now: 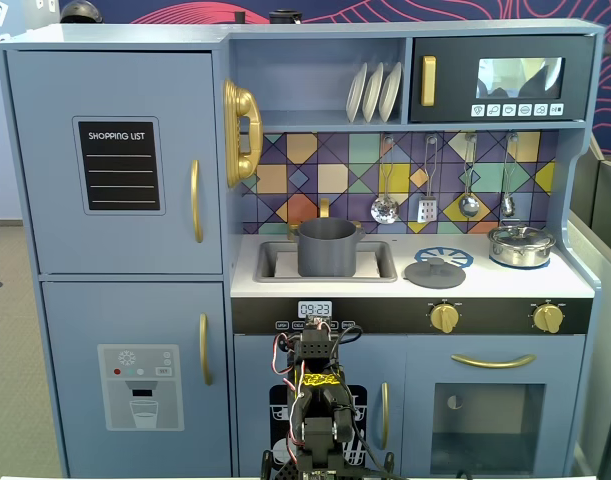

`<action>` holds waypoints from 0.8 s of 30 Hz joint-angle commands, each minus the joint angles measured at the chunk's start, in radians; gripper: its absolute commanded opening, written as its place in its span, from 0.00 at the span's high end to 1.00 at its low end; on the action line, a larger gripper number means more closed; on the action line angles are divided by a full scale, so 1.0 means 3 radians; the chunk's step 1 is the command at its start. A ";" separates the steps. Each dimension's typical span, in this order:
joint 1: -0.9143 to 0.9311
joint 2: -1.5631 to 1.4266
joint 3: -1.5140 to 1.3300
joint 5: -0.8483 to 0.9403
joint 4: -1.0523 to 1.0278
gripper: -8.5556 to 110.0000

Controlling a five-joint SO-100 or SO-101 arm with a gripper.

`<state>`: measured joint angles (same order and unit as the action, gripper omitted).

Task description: Pick up the lid from the counter and put it on the gray recipient

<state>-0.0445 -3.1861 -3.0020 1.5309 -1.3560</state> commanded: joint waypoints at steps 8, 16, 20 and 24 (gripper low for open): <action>0.0307 0.0020 0.0000 -0.0148 -0.0562 0.93; 0.0337 0.0026 0.0174 -0.0337 -0.0348 0.93; 0.0476 0.0026 0.0629 -0.0046 -0.0174 0.93; 0.0859 0.0026 0.1140 0.0169 0.0097 0.93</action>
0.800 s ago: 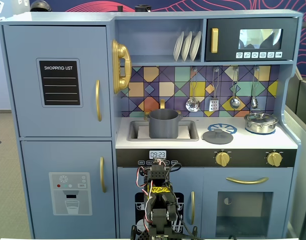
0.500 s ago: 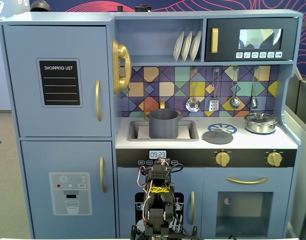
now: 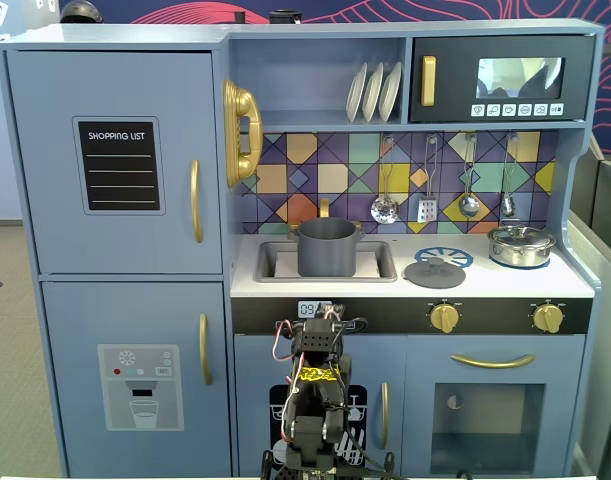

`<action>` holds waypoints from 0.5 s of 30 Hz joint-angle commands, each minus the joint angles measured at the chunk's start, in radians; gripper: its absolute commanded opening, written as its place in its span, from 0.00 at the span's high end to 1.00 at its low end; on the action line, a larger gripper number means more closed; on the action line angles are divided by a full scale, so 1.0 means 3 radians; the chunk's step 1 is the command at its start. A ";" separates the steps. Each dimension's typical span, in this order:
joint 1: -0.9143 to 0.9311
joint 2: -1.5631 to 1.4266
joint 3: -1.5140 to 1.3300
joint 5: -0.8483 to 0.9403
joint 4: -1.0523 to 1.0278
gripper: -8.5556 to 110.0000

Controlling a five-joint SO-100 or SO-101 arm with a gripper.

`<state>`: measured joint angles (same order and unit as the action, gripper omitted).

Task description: Pick up the lid from the counter and put it on the gray recipient

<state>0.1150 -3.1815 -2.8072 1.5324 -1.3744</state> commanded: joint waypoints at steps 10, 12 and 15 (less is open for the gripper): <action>0.1473 0.0215 0.0977 0.0174 0.1652 0.93; 0.1611 0.0291 0.0885 0.0097 0.2178 0.93; 0.1744 0.0501 0.0772 0.0138 0.2869 0.93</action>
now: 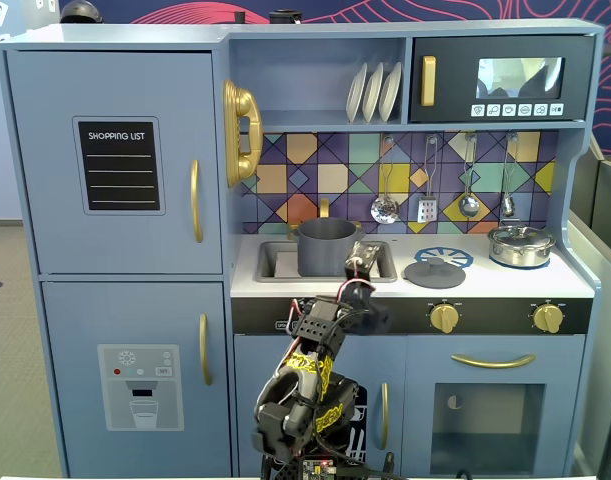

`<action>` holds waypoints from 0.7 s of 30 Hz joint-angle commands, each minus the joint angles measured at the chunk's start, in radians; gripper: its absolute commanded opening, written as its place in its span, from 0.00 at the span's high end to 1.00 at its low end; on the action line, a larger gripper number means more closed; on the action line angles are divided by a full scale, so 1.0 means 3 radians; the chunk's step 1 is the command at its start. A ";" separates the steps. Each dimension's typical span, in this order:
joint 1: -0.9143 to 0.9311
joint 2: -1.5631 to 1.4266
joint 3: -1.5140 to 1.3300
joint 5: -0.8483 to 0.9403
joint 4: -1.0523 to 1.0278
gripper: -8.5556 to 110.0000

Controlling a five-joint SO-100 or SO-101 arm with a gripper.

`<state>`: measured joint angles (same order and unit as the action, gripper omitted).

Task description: Pick up the lid from the counter and put it on the gray recipient

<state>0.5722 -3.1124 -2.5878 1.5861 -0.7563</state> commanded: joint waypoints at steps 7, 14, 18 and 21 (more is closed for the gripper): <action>0.0327 0.0772 -0.0005 -0.0112 0.1795 0.77; 0.0302 0.1468 -0.0056 -0.0112 0.2690 0.72; 0.0256 0.1825 0.0031 -0.0184 0.3012 0.68; 0.0220 0.2020 0.0107 -0.0143 0.3129 0.68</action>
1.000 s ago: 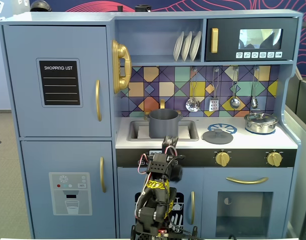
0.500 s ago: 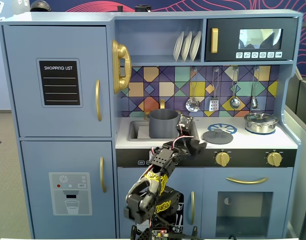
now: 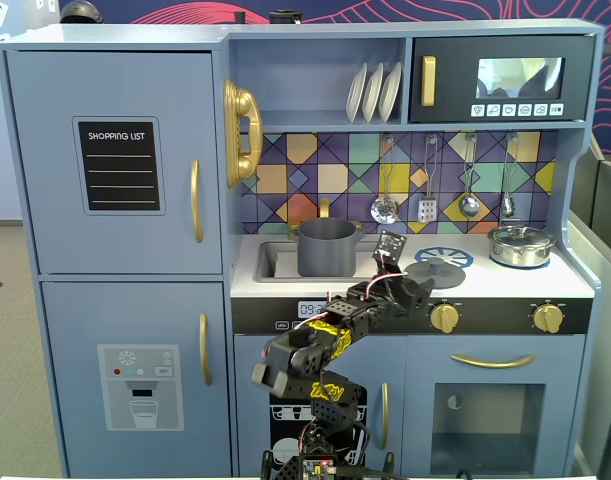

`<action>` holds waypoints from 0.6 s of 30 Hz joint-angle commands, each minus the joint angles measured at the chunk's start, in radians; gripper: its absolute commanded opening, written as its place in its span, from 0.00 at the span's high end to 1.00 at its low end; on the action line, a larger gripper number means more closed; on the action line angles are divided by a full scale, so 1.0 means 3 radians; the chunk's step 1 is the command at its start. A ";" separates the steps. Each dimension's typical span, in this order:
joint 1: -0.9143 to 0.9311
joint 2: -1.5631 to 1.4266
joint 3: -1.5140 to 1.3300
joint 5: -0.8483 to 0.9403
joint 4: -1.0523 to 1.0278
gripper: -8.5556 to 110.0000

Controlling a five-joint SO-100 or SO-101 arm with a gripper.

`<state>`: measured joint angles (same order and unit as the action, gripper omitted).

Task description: Pick up the lid from the counter and put it on the gray recipient

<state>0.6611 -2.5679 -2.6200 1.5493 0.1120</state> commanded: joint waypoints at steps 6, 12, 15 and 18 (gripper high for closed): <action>-0.0128 0.0542 0.0481 0.0031 0.0368 0.69; -0.0148 0.0813 0.0762 0.0112 0.0435 0.70; -0.0143 0.0920 0.0849 0.0107 0.0445 0.71; -0.0118 0.1028 0.0905 0.0061 0.0506 0.69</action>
<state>0.6289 -2.2749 -2.4375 1.5708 0.2194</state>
